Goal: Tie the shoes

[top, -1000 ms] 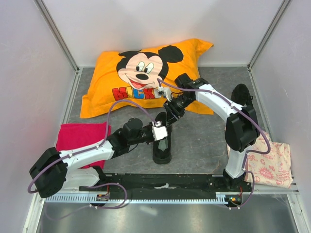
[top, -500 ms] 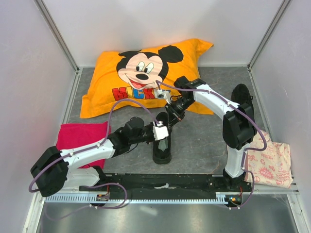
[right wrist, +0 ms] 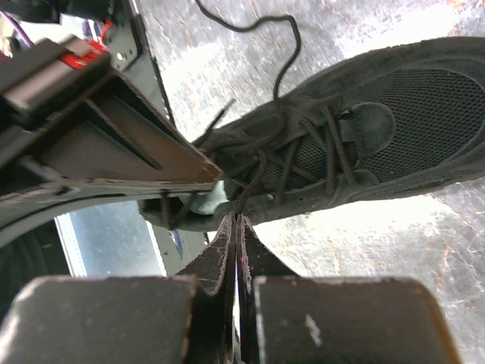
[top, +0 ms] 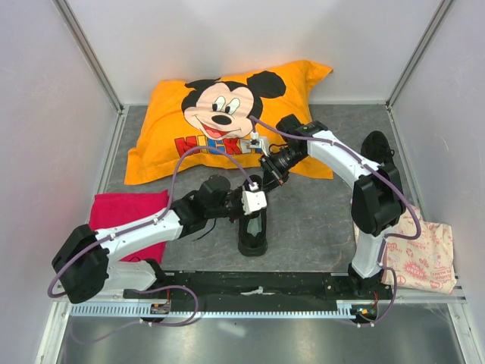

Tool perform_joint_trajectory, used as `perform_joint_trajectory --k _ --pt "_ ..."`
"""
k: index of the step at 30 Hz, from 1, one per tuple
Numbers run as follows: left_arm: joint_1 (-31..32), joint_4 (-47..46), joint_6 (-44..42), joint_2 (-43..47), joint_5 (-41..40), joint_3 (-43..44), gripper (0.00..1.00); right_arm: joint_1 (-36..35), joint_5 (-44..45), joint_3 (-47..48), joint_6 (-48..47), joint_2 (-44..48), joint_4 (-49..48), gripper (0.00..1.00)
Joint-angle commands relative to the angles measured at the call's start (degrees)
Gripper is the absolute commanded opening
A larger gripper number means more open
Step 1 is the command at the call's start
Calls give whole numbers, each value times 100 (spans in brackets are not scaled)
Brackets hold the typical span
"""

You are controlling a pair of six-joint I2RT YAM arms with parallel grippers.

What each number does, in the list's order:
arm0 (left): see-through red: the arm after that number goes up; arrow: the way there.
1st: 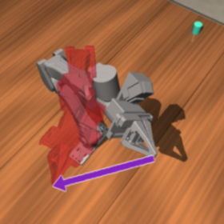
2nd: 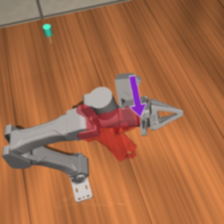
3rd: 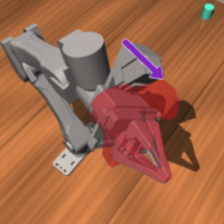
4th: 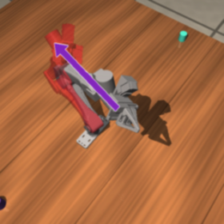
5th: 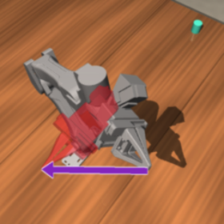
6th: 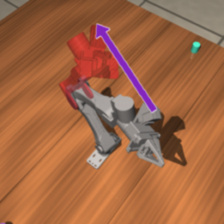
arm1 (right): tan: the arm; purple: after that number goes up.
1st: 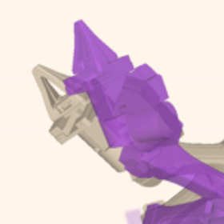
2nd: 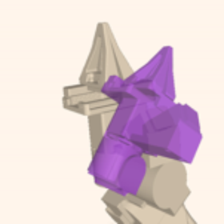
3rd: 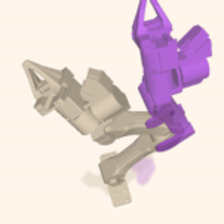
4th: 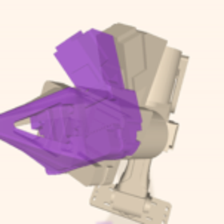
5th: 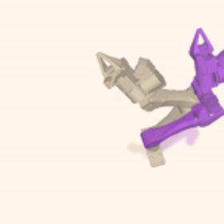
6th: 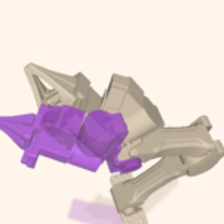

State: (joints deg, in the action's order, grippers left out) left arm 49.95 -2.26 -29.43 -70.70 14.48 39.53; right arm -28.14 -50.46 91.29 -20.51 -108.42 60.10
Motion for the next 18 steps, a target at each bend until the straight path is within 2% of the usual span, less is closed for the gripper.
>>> perform_joint_trajectory --k 1,8,18 --pt "-47 348 245 -102 301 318 1 2 -298 -137 302 444 -437 0" --pt "-179 928 534 -462 266 687 1 10 -360 -348 390 603 -595 0" --pt "-407 1210 851 -867 371 1075 1 10 -395 -550 539 752 -788 0"
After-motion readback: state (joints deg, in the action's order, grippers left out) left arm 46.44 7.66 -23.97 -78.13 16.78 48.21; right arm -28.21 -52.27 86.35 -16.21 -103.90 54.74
